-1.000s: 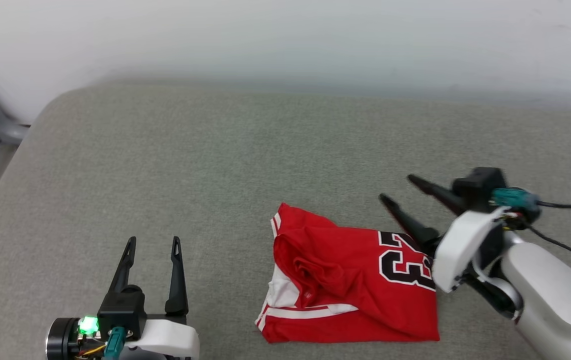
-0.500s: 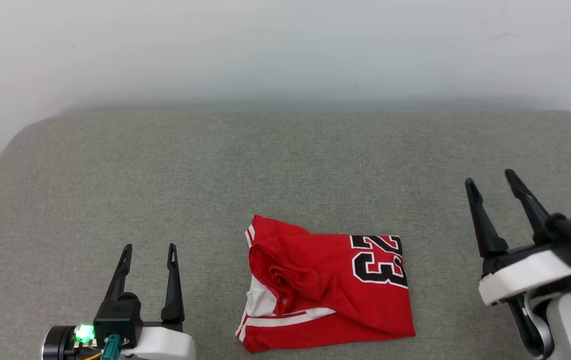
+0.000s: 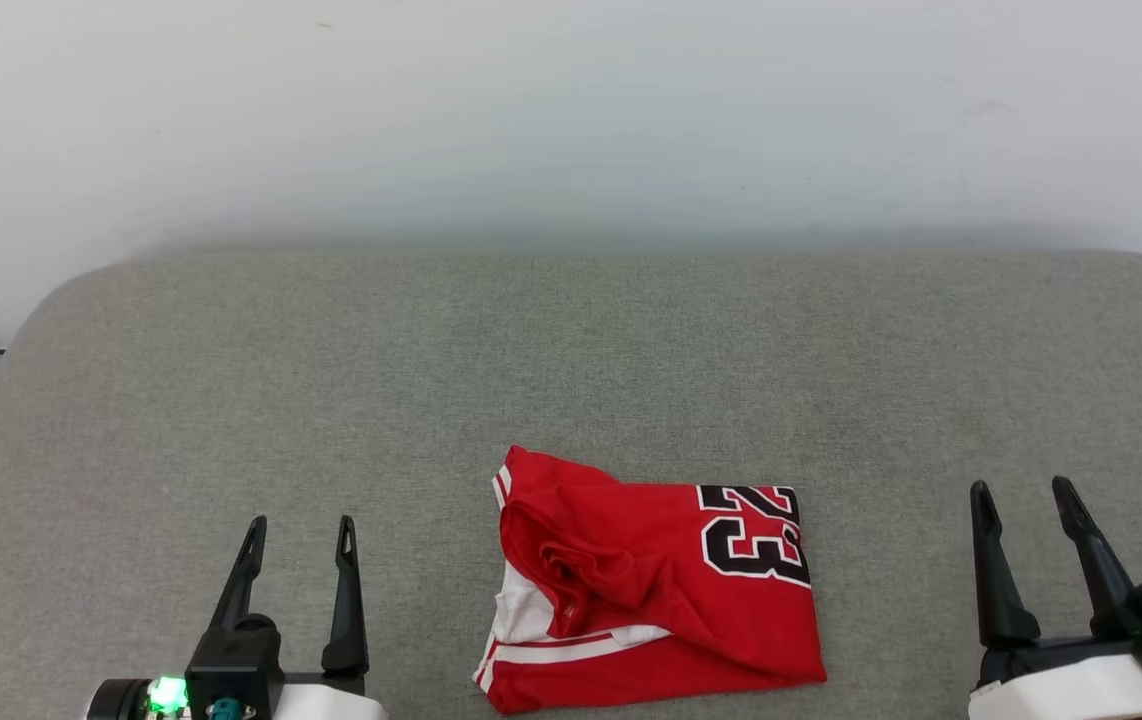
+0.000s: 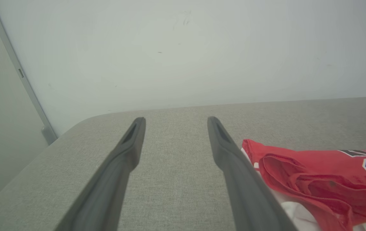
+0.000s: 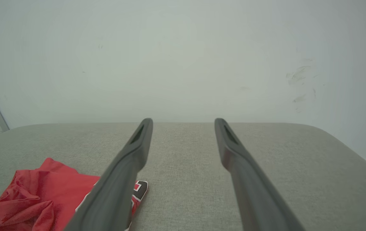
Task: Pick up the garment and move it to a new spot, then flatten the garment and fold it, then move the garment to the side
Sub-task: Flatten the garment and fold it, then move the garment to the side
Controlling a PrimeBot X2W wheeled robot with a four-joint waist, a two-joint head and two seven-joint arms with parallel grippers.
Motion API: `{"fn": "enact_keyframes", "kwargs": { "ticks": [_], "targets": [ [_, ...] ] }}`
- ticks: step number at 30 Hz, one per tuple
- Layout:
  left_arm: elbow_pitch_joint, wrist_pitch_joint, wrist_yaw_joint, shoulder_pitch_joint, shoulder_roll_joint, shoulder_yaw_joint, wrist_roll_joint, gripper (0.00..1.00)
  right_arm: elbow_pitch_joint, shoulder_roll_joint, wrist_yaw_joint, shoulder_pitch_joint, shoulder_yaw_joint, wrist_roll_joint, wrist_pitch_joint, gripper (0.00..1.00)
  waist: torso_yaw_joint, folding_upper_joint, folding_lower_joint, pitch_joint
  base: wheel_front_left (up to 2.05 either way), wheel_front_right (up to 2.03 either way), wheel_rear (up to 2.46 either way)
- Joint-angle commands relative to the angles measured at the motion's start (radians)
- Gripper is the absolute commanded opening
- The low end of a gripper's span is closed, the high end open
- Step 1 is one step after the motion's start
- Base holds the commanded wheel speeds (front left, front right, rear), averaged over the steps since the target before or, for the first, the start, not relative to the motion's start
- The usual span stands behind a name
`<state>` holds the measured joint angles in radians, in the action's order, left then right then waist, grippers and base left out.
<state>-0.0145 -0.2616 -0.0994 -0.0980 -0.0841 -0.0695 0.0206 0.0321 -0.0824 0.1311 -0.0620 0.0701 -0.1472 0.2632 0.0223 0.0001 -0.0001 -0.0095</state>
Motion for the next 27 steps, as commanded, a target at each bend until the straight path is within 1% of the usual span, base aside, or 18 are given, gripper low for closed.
{"fn": "enact_keyframes", "kwargs": {
  "ticks": [1, 8, 15, 23, 27],
  "targets": [
    [0.004, -0.005, 0.003, -0.007, -0.006, -0.001, -0.003, 1.00, -0.011, 0.010, -0.001, -0.018, 0.003, 0.001, 0.002, 1.00, 0.002, -0.0001, 0.0001, -0.002, 0.00, 0.00, 0.00],
    [-0.002, -0.005, 0.004, -0.019, -0.010, 0.001, -0.006, 1.00, -0.023, 0.023, -0.001, -0.073, -0.005, 0.009, 0.002, 1.00, 0.009, -0.0001, 0.0001, -0.010, 0.00, 0.00, 0.00],
    [-0.011, -0.005, 0.005, -0.023, -0.011, 0.006, 0.001, 1.00, -0.016, 0.029, -0.001, -0.084, -0.014, 0.016, 0.002, 1.00, 0.011, -0.0001, 0.0001, -0.015, 0.00, 0.00, 0.00],
    [-0.018, -0.005, 0.007, -0.023, -0.010, 0.005, -0.001, 1.00, -0.015, 0.030, -0.001, -0.046, -0.007, 0.025, 0.002, 1.00, 0.010, -0.0001, 0.0001, -0.018, 0.00, 0.00, 0.00],
    [-0.021, -0.005, 0.008, -0.017, -0.007, 0.003, 0.001, 1.00, -0.023, 0.015, -0.001, 0.011, 0.004, 0.018, 0.002, 1.00, 0.013, -0.0001, 0.0001, -0.016, 0.00, 0.00, 0.00]
  ]
}}
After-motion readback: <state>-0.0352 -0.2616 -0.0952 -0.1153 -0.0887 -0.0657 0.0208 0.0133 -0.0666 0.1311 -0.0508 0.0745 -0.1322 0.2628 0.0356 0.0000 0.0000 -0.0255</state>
